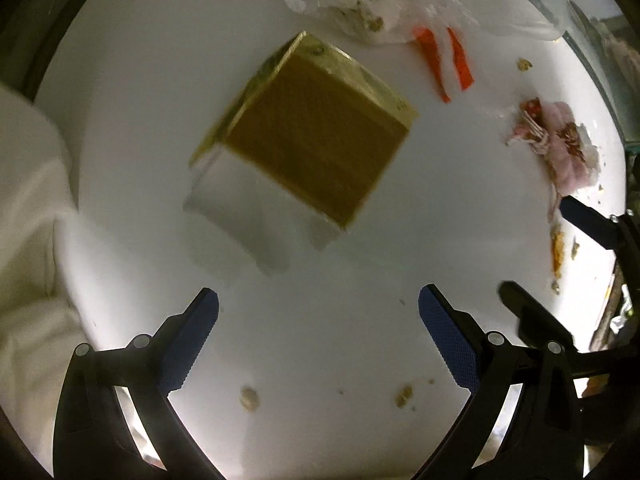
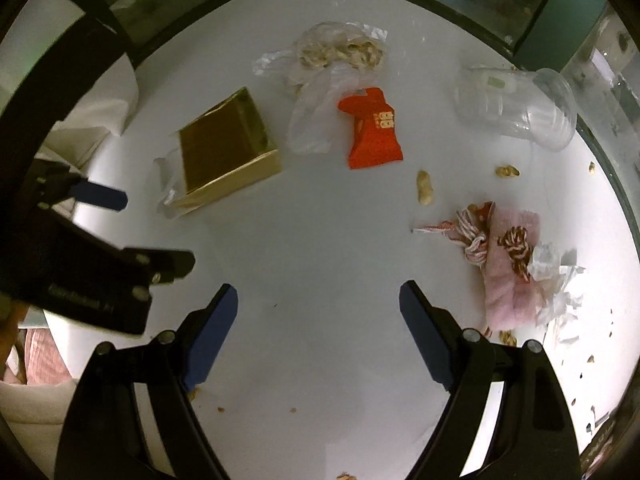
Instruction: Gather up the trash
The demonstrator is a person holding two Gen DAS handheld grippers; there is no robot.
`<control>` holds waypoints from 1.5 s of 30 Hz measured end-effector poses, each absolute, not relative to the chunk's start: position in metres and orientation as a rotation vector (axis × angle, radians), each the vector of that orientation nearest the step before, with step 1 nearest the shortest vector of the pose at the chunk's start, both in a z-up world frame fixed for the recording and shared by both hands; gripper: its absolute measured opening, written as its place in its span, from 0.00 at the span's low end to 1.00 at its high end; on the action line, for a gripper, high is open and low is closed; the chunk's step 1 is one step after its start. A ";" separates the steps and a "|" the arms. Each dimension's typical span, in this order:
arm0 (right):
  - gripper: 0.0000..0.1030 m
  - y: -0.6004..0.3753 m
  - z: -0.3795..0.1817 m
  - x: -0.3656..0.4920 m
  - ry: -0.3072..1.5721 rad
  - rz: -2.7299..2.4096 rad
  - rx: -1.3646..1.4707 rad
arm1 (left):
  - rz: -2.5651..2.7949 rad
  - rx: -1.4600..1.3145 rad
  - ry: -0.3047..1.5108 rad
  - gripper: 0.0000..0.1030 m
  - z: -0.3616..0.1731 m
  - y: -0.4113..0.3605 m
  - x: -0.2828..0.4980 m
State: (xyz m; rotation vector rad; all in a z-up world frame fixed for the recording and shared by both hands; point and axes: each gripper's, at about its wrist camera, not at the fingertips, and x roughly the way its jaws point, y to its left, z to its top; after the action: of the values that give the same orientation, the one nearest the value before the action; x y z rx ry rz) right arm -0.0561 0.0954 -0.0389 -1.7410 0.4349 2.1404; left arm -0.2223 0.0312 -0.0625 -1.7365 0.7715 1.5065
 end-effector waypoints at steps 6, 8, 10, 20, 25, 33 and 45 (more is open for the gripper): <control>0.78 0.109 -0.048 -0.062 0.460 2.124 -1.753 | 1.507 -1.687 0.835 0.94 -0.077 0.049 -0.240; 0.78 0.113 -0.053 -0.066 0.468 2.126 -1.761 | 1.506 -1.683 0.841 0.94 -0.081 0.053 -0.244; 0.78 0.116 -0.057 -0.072 0.466 2.135 -1.769 | 1.507 -1.674 0.850 0.94 -0.084 0.057 -0.248; 0.77 0.125 -0.067 -0.094 0.453 2.197 -1.769 | 1.522 -1.557 0.899 0.94 -0.078 0.081 -0.273; 0.77 0.130 -0.061 -0.104 0.430 2.258 -1.729 | 1.541 -1.491 0.902 0.94 -0.069 0.088 -0.271; 0.78 0.135 -0.054 -0.109 0.419 2.330 -1.720 | 1.541 -1.347 0.982 0.94 -0.051 0.115 -0.263; 0.78 0.138 -0.056 -0.107 0.423 2.325 -1.742 | 1.432 -1.186 1.084 0.94 -0.062 0.151 -0.252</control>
State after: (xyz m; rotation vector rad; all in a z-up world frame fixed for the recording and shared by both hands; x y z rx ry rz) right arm -0.1069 0.1377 -0.0557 -1.7420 0.4233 2.3246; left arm -0.2523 0.1507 -0.0617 -1.1860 1.0839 1.4323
